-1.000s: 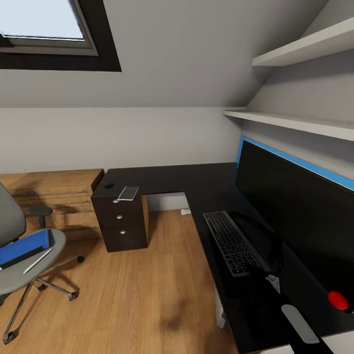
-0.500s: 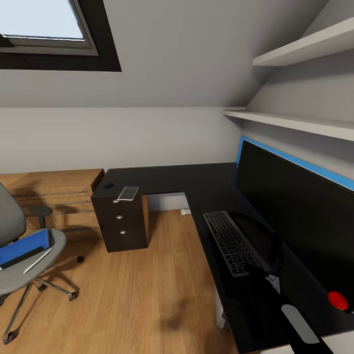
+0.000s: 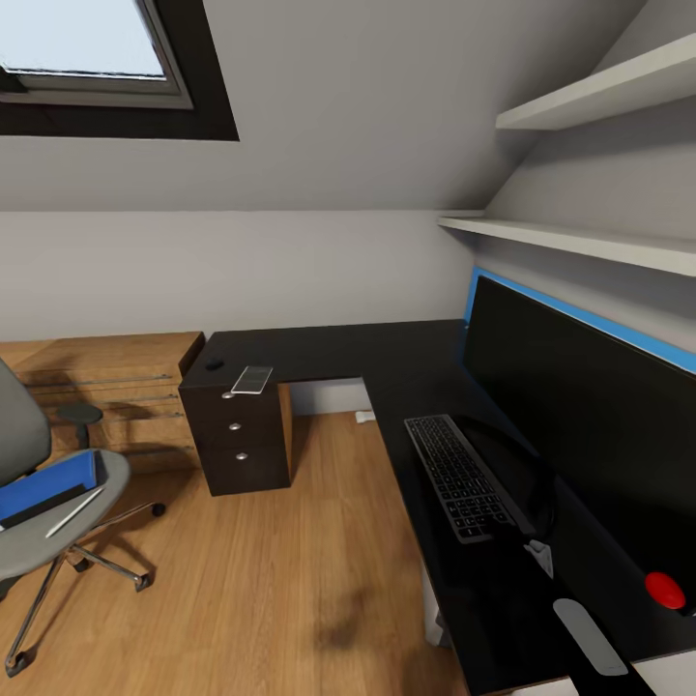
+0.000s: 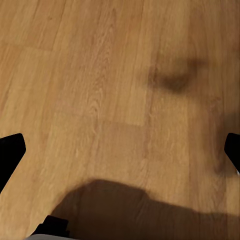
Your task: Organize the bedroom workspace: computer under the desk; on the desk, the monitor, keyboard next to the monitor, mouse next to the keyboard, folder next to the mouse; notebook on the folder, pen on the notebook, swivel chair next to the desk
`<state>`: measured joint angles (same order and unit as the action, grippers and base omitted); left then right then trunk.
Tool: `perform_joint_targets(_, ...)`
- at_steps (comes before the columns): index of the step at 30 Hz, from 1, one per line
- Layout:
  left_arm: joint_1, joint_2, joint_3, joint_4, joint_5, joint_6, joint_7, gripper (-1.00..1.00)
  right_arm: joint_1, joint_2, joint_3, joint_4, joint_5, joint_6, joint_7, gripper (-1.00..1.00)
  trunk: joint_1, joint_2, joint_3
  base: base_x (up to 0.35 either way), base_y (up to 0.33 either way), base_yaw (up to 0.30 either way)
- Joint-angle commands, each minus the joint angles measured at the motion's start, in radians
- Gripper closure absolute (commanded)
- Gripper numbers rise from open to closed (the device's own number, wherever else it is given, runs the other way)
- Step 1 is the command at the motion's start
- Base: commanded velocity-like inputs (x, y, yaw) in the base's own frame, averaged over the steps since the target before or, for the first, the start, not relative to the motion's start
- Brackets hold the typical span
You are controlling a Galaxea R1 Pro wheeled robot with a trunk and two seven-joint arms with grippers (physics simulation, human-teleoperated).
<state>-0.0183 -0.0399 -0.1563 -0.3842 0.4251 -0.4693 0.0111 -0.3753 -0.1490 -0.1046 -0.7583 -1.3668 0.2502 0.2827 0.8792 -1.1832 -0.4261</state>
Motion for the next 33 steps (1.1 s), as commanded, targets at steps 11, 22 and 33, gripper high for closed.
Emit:
perform_joint_targets(11,0.000,0.002,-0.008,0.001,0.011,-0.005,0.001,-1.00,-0.001,0.000,-0.003,0.001,-0.006,0.006,0.003,1.00,0.012,-0.022,-0.011,0.000,0.000,0.000)
perform_joint_targets(22,-0.001,0.001,-0.008,0.001,0.011,-0.005,0.001,-1.00,-0.001,0.000,-0.003,0.001,-0.006,0.006,0.003,1.00,0.012,-0.022,-0.011,0.000,0.000,0.000)
perform_joint_targets(33,-0.001,0.001,-0.008,0.001,0.011,-0.006,0.001,-1.00,-0.001,0.000,-0.003,0.001,-0.006,0.006,0.003,1.00,0.031,-0.057,-0.026,0.000,0.000,0.000)
